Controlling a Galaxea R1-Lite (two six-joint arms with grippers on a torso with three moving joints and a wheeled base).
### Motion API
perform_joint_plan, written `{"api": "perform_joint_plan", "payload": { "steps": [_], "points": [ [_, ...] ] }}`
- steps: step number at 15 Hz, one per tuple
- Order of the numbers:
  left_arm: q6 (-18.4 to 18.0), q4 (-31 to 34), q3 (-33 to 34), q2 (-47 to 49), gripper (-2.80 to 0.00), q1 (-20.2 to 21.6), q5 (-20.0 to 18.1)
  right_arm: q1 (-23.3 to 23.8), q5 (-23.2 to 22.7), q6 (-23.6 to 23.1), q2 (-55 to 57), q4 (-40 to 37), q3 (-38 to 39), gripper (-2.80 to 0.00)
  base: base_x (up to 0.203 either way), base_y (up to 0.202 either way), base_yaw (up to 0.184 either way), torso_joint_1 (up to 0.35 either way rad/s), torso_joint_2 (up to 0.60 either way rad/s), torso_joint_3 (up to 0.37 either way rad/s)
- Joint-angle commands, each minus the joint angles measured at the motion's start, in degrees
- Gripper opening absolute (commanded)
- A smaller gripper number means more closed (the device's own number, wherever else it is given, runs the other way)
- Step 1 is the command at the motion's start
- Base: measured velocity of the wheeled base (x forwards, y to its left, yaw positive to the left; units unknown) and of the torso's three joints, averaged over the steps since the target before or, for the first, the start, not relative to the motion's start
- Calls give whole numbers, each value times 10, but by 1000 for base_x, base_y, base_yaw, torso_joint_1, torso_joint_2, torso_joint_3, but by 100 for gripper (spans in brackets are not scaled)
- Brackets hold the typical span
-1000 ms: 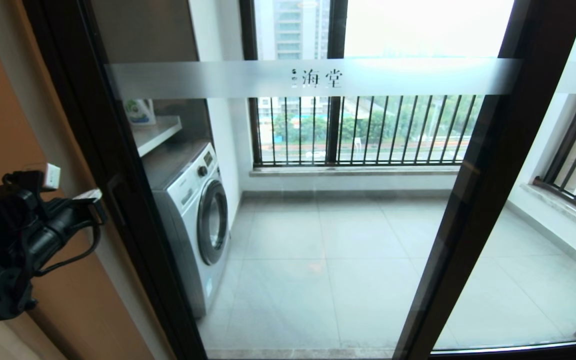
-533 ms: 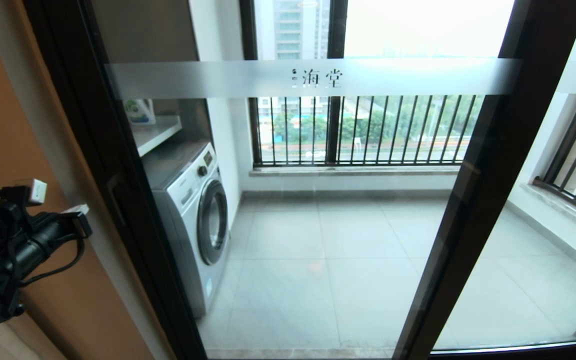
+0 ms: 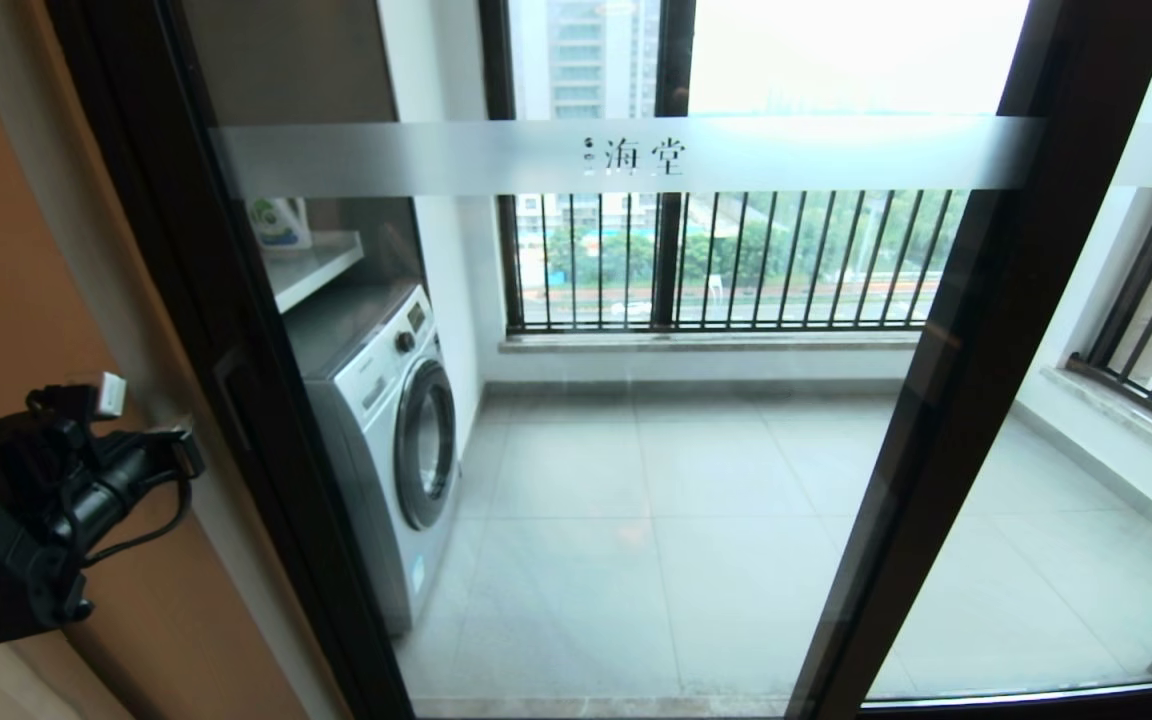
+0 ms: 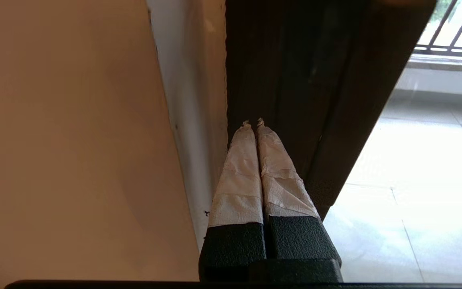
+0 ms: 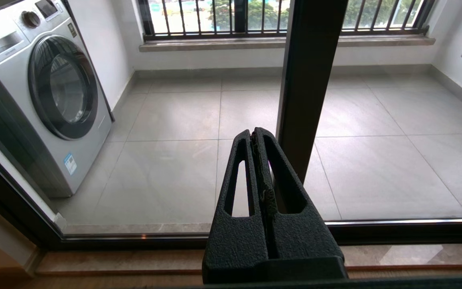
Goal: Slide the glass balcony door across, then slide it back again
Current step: Close the slid door
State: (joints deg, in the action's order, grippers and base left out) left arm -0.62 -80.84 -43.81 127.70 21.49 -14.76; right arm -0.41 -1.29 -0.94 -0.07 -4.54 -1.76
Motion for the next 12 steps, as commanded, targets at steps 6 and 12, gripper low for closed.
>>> {"api": "perform_joint_plan", "payload": {
  "steps": [6, 12],
  "points": [
    [-10, -29, -11, 38, -280, -44, 0, 0, 0, 0, 0, 0, 0, -280, 0, 0, 0, 0, 0, 0],
    [-11, -28, -18, 41, -280, -93, 19, 0, 0, 0, 0, 0, 0, -280, 0, 0, 0, 0, 0, 0]
  ]
}}
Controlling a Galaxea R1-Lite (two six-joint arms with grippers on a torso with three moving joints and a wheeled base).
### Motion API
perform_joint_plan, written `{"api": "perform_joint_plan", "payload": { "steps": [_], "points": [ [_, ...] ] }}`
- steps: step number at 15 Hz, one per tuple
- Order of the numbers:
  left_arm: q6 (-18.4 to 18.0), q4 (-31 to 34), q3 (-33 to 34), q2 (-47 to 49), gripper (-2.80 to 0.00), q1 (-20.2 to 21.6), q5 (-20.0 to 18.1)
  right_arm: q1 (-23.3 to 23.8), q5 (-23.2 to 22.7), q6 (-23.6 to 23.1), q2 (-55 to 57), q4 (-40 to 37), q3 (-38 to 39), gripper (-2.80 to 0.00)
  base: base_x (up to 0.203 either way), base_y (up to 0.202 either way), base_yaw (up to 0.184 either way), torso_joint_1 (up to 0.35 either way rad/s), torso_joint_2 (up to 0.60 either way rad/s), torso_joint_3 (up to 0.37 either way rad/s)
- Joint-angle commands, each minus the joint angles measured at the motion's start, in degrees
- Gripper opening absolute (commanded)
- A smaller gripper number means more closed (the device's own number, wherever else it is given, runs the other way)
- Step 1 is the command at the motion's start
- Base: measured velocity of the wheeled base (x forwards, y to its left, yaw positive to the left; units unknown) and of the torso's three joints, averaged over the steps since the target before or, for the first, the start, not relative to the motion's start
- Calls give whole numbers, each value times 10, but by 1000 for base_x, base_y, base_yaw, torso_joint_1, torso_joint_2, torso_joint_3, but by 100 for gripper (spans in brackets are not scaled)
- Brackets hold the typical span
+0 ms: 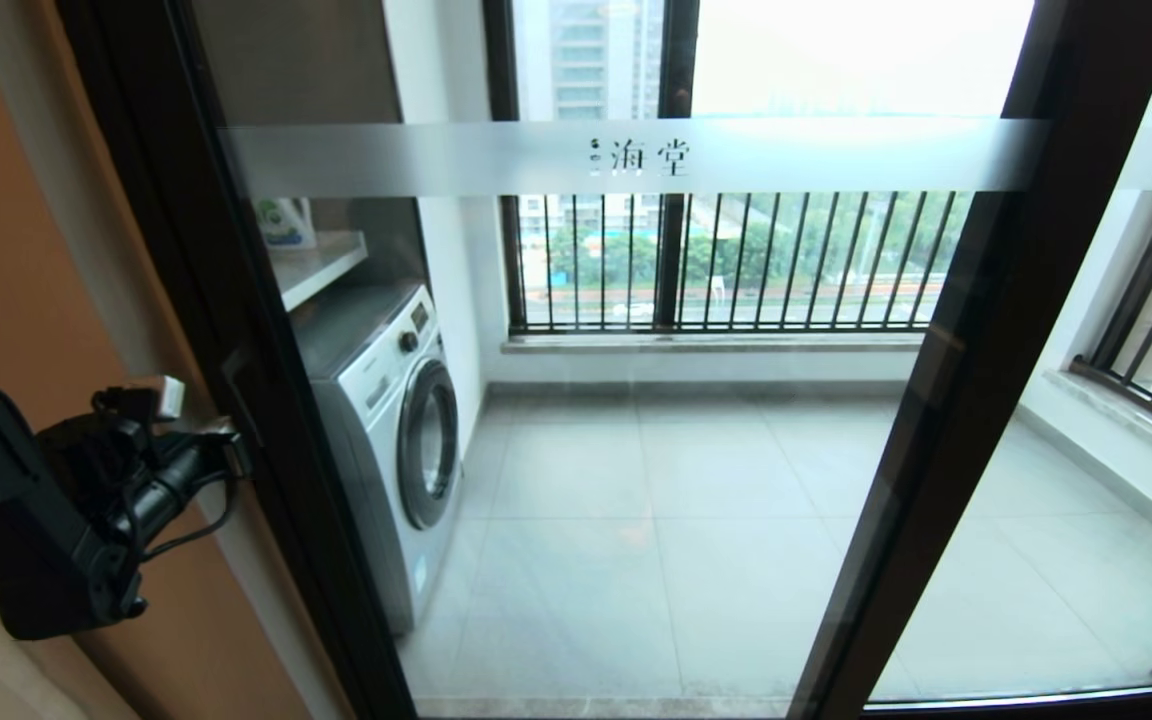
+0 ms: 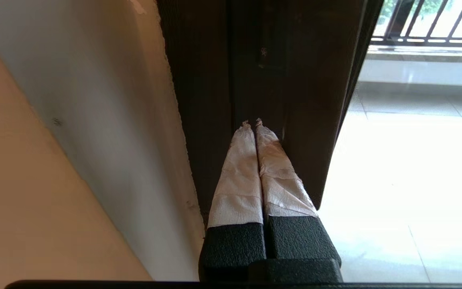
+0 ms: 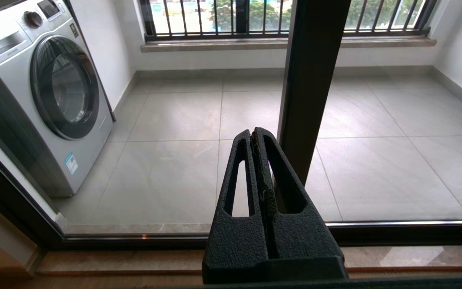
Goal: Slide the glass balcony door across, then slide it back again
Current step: Close the slid door
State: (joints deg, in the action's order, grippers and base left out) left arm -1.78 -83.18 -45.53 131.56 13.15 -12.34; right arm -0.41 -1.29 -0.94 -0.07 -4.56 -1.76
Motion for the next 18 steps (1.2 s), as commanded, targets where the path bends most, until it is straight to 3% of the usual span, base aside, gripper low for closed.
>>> {"api": "perform_joint_plan", "payload": {
  "steps": [1, 7, 11, 14, 18],
  "points": [
    [0, -5, -1, -2, -280, -15, -5, 0, 0, 0, 0, 0, 0, -280, 0, 0, 0, 0, 0, 0],
    [0, 0, -5, -25, -280, -48, -1, 0, 0, 0, 0, 0, 0, -280, 0, 0, 0, 0, 0, 0],
    [0, 7, -65, -37, -280, -68, 52, 0, 0, 0, 0, 0, 0, -280, 0, 0, 0, 0, 0, 0],
    [3, 58, -80, -75, -280, -73, 54, 0, 0, 0, 1, 0, 0, -280, 0, 0, 0, 0, 0, 0],
    [4, 61, -53, -87, -280, -72, 57, 0, 0, 0, 0, 0, 0, -280, 0, 0, 0, 0, 0, 0]
  ]
}}
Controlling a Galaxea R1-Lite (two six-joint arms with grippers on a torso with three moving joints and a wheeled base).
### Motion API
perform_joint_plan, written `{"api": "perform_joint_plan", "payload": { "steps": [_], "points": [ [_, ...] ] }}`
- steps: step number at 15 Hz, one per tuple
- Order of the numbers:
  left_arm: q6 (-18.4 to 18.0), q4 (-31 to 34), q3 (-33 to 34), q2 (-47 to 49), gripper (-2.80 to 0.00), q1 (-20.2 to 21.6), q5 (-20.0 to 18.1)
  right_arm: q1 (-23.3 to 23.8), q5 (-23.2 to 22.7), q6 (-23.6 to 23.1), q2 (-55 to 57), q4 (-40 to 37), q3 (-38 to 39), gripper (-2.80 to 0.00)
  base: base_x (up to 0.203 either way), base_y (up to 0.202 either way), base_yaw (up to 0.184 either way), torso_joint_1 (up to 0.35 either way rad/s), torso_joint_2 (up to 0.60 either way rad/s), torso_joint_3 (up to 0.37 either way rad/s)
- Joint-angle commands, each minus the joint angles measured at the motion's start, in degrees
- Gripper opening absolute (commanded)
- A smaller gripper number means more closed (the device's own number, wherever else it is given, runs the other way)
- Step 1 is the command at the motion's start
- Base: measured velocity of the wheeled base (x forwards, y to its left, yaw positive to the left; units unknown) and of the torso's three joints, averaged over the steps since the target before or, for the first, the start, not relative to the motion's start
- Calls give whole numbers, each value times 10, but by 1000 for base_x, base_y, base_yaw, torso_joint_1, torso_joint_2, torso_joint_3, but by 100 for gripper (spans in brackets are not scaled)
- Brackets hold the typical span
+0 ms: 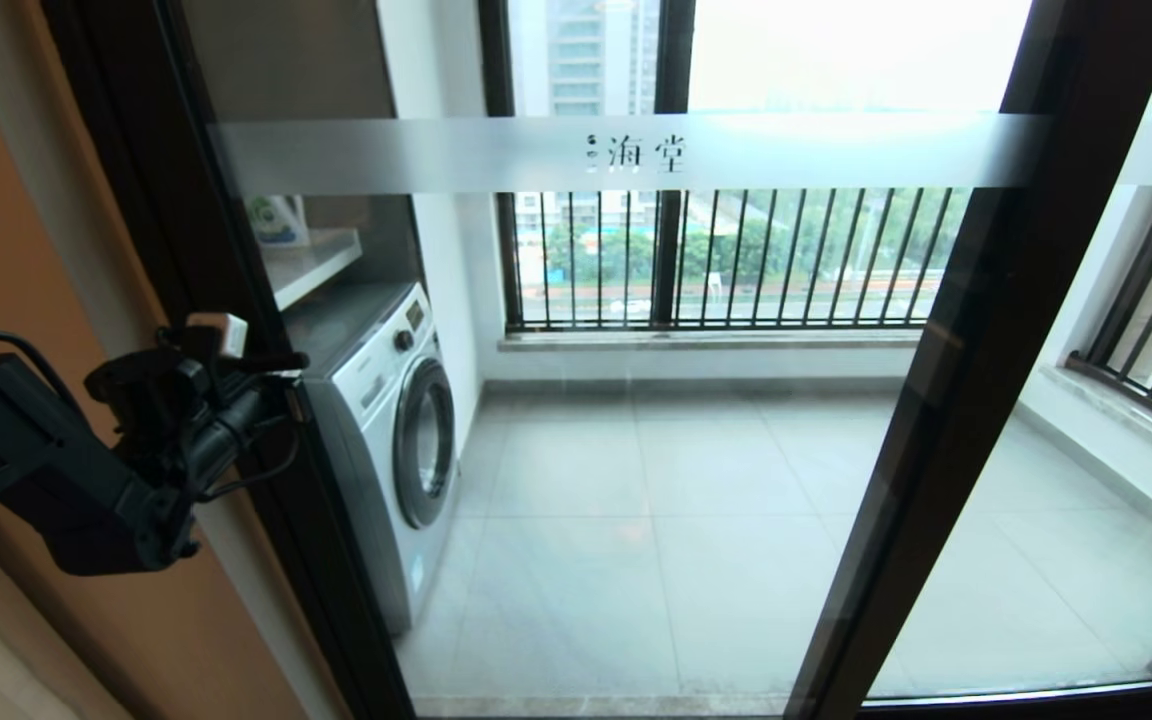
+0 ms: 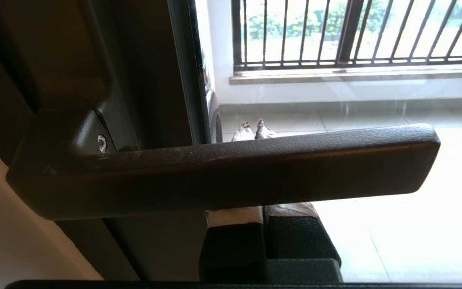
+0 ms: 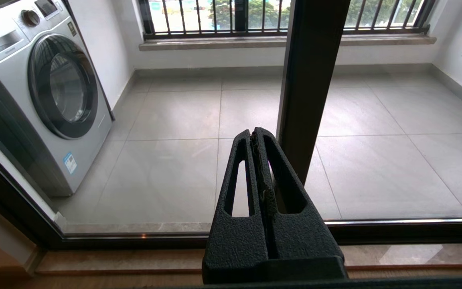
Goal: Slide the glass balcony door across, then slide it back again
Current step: Close the slid door
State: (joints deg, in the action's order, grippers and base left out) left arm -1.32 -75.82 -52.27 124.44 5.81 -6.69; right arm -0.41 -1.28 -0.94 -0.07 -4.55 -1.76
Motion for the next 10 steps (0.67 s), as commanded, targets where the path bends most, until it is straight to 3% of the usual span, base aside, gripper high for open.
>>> {"api": "perform_joint_plan", "payload": {
  "steps": [1, 4, 6, 9, 10],
  "points": [
    [-1, -13, 34, -25, -280, 1, -1, 0, 0, 0, 0, 0, 0, -280, 0, 0, 0, 0, 0, 0],
    [2, -24, 114, -49, -280, 2, -6, 0, 0, 0, 0, 0, 0, -280, 0, 0, 0, 0, 0, 0],
    [7, -72, 172, -53, -280, 10, -7, 0, 0, 0, 0, 0, 0, -280, 0, 0, 0, 0, 0, 0],
    [15, -109, 286, -88, -280, 36, -54, 0, 0, 0, 0, 0, 0, -280, 0, 0, 0, 0, 0, 0],
    [32, -112, 315, -131, -280, 43, -76, 0, 0, 0, 1, 0, 0, -280, 0, 0, 0, 0, 0, 0]
  ]
}}
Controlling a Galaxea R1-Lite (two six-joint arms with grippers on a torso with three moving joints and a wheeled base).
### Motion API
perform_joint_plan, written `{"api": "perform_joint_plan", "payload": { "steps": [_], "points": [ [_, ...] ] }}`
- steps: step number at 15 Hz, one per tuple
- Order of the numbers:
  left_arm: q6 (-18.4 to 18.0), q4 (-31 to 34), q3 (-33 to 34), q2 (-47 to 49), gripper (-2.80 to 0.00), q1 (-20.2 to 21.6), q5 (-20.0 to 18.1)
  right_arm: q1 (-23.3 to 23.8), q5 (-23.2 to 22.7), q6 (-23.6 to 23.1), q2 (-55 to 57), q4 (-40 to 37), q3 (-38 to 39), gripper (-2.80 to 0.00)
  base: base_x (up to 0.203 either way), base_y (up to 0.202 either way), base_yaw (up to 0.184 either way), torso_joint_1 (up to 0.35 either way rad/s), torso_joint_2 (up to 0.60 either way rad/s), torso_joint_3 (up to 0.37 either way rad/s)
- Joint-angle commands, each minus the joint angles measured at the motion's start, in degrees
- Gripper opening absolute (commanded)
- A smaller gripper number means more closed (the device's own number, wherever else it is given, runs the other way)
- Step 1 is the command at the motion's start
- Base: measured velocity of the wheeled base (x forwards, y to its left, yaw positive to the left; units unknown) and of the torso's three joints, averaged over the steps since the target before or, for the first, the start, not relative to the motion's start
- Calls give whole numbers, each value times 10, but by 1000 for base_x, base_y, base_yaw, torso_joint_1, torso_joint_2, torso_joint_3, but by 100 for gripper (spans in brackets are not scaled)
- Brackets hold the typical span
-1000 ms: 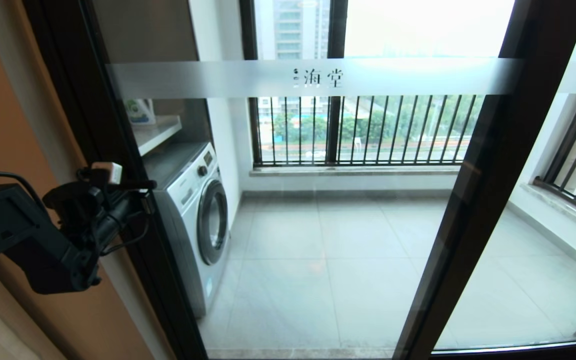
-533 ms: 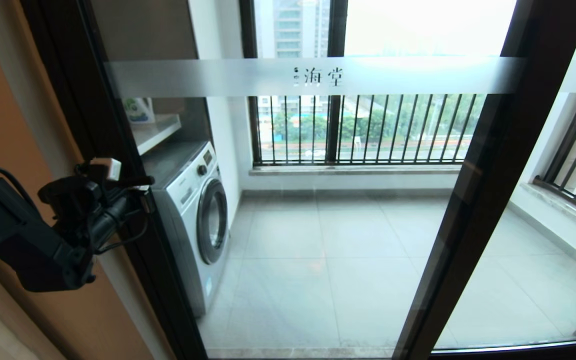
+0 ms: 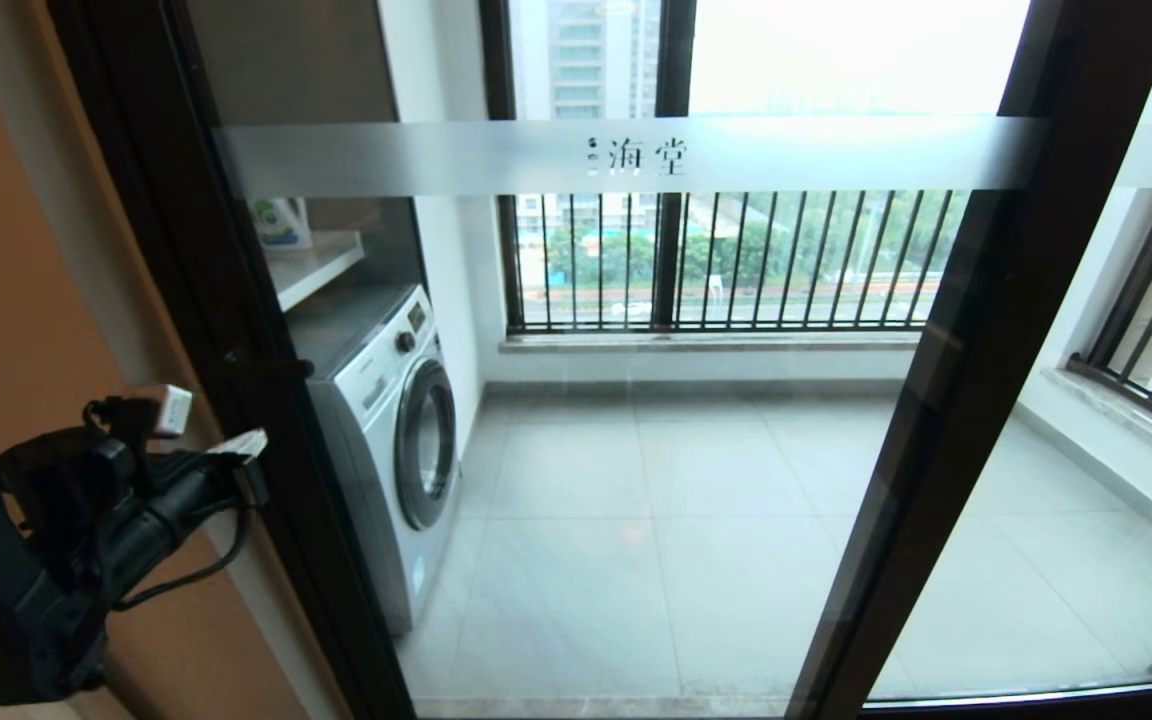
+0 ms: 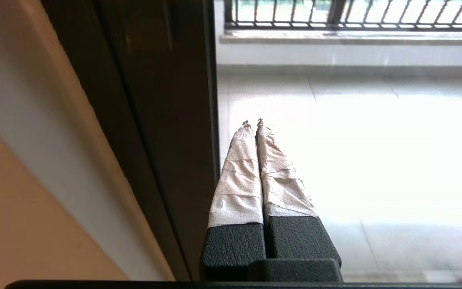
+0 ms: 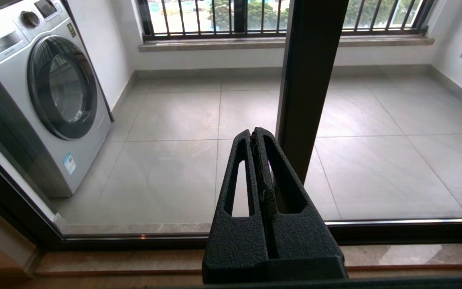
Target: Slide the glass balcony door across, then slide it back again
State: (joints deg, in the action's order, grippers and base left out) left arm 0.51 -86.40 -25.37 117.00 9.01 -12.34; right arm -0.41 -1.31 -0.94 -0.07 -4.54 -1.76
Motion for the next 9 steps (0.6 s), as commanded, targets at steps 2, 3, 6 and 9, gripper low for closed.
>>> {"api": "perform_joint_plan", "payload": {
  "steps": [2, 3, 6, 9],
  "points": [
    [68, -10, 84, -154, -280, 17, -53, 0, 0, 0, 0, 0, 0, -280, 0, 0, 0, 0, 0, 0],
    [93, -10, 100, -209, -280, 18, -74, 0, 0, 0, 0, 0, 0, -280, 0, 0, 0, 0, 0, 0],
    [155, 78, 110, -389, -280, 19, -138, 0, 0, 0, 0, 0, 0, -280, 0, 0, 0, 0, 0, 0],
    [266, 301, 61, -609, -280, 20, -239, 0, 0, 0, 1, 0, 0, -280, 0, 0, 0, 0, 0, 0]
  ]
}}
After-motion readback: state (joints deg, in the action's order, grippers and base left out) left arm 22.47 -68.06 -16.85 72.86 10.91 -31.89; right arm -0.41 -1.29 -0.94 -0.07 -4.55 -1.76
